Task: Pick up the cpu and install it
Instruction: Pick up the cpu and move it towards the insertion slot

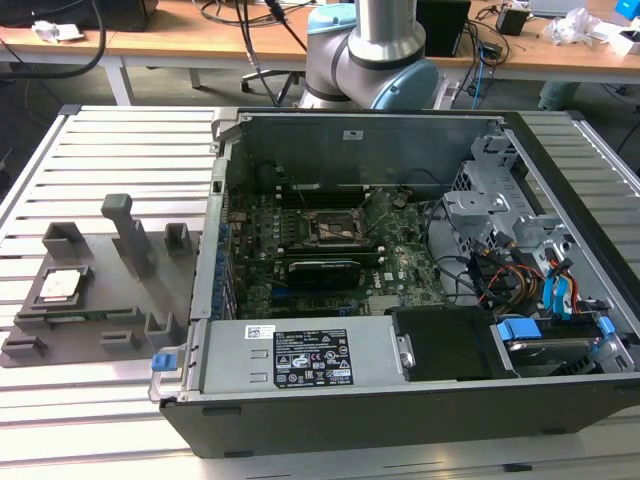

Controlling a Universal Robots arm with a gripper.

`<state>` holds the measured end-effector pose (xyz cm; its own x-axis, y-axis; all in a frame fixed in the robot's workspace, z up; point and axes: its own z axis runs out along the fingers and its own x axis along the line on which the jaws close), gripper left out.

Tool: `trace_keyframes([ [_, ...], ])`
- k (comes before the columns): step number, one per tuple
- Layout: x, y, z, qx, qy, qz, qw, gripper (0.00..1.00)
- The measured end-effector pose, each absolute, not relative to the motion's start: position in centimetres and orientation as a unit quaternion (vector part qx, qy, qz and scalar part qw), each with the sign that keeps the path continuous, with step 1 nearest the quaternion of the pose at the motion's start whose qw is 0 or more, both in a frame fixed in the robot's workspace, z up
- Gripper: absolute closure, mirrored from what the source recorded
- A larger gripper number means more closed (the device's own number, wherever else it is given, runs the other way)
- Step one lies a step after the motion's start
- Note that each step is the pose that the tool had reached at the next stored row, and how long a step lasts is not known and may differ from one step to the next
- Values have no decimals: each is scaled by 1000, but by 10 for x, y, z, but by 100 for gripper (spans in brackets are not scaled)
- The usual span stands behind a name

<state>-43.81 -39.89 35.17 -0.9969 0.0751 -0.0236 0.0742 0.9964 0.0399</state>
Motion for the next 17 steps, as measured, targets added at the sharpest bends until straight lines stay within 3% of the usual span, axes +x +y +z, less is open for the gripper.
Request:
trace_keyframes([
  [17,-438,-399,345,37,999,19,13,40],
])
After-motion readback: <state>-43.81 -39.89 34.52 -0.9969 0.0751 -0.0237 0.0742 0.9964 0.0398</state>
